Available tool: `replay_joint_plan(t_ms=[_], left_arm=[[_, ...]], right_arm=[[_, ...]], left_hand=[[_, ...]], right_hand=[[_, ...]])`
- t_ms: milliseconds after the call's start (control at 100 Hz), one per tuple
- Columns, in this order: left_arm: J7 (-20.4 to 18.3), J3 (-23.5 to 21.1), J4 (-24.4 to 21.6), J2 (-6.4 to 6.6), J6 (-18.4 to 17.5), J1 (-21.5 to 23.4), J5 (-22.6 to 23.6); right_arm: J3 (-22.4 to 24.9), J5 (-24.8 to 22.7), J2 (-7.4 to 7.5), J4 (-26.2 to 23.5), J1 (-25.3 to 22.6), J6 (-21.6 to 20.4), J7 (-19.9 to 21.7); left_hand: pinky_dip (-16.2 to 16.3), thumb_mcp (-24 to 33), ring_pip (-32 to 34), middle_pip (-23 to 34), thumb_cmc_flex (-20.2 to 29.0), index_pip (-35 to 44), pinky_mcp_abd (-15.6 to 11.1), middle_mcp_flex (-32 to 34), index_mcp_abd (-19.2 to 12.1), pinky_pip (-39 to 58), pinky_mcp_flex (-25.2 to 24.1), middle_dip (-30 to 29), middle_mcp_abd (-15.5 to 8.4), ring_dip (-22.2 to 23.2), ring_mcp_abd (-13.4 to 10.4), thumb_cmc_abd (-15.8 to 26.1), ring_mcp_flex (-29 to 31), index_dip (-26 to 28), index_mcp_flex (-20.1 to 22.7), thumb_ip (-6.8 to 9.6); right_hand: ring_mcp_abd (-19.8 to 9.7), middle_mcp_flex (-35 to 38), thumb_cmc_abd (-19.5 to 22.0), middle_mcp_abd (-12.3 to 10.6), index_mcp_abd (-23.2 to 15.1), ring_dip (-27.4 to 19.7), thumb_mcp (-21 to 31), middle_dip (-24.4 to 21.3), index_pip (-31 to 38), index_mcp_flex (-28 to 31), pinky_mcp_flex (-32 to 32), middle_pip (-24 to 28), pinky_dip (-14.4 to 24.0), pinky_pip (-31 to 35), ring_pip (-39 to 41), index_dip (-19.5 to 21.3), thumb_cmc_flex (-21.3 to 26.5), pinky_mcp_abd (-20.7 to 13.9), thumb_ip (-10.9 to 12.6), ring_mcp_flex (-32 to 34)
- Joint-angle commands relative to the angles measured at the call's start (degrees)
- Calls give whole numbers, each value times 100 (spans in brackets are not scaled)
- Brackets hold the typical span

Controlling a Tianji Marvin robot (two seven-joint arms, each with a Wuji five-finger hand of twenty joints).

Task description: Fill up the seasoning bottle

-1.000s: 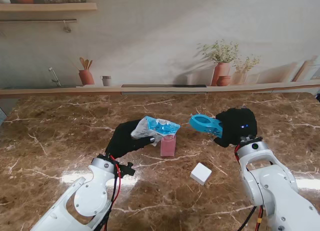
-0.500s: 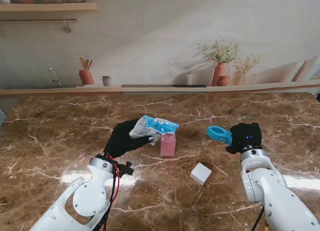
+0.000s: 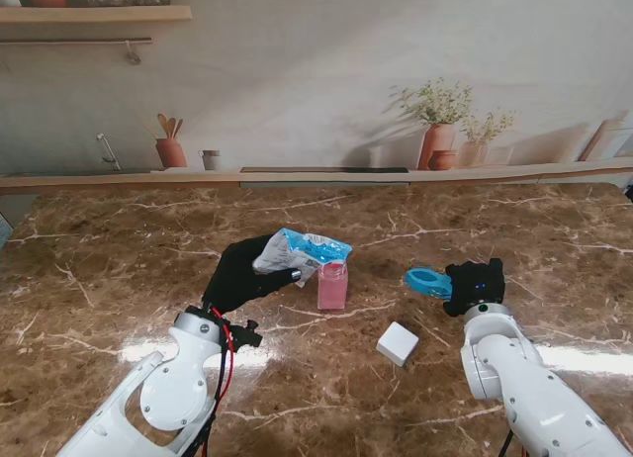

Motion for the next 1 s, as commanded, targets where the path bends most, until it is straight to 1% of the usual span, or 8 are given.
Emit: replay_joint_plan(t_ms=[0,100,210,290,480,660,880,990], left_arm=[[13,5,-73,3,12,36,2],[-14,-2,-99,10,37,45,-4],[-27,-5,-113,12,57,45,-4],[-24,-1,-120,11,71,47,-4],[-25,14,-123,11,100,51,-5],[-70,38,-133,19,142,36,-13],[-120,126,-142,18,228,-28,-65],[-183,172,-152,26,277,-62,-93]], right_arm=[[-65,32,-11,108,0,99,186],[-141,109,-7,122,37,149,425],[-119,227,-10,71,17,107,589],[-57,312,-17,-13,-27,40,692],[212,537,-49,-363,-235,-137,897],[572,609,-153,-1096,-618,27,709],[788,801,-352,-2326,-1190,154,-399],[715,1251,-472,-2805,-1434,75,-1097]], left_hand=[[105,1059,136,257,722,1014,-12,170,-869,124,2,54,-397,43,-75,759,227,480,966,142],[105,1056,132,255,727,1011,-9,169,-858,119,-4,56,-385,40,-56,755,224,472,966,143],[105,1053,132,251,730,1009,-1,162,-854,113,-14,55,-381,39,-54,763,225,463,971,144],[108,1051,130,250,736,1004,5,164,-851,113,-16,56,-378,38,-47,764,220,458,964,146],[114,1043,132,245,732,1000,10,160,-860,114,-22,56,-381,39,-36,763,219,447,956,145],[118,1040,133,243,732,1002,7,160,-858,113,-22,56,-385,39,-36,764,218,437,949,145],[117,1020,121,236,724,982,-18,133,-850,100,-38,59,-389,37,-60,799,187,404,861,137],[116,995,110,237,732,990,-27,118,-843,88,-53,66,-373,35,-69,821,171,386,807,132]], right_hand=[[-184,-55,353,-227,385,-265,-291,110,455,-639,-224,2149,-66,-201,-683,171,130,-55,236,-803],[-200,-879,918,-138,820,-352,-1432,-112,-193,-1429,-380,1964,-67,-461,-891,-165,-80,-182,664,-1263],[-161,-1902,654,62,1346,-540,-933,-490,-1046,-2264,-553,1524,-57,-708,-1245,-513,-706,-295,784,-1715],[-38,-2643,679,388,1937,-1025,-719,-1193,-2281,-2717,-684,821,-59,-971,-1926,-1128,-948,-301,779,-2050],[461,-3383,773,1039,2434,-2734,-715,-2956,-4309,-2542,-1043,-914,-271,-1998,-4074,-1751,-1177,-85,741,-2566],[572,-3379,818,1117,2379,-3151,-783,-3163,-4354,-2515,-1462,-1283,-482,-2735,-4716,-1725,-1126,-39,697,-3036],[494,-2744,813,915,2269,-3066,-855,-3068,-4013,-2432,-1356,-1129,-399,-2773,-4481,-1436,-997,-64,675,-2536],[455,-2509,722,868,2251,-2998,-872,-3041,-3962,-2312,-1217,-1092,-351,-2708,-4352,-1478,-957,-34,661,-2220]])
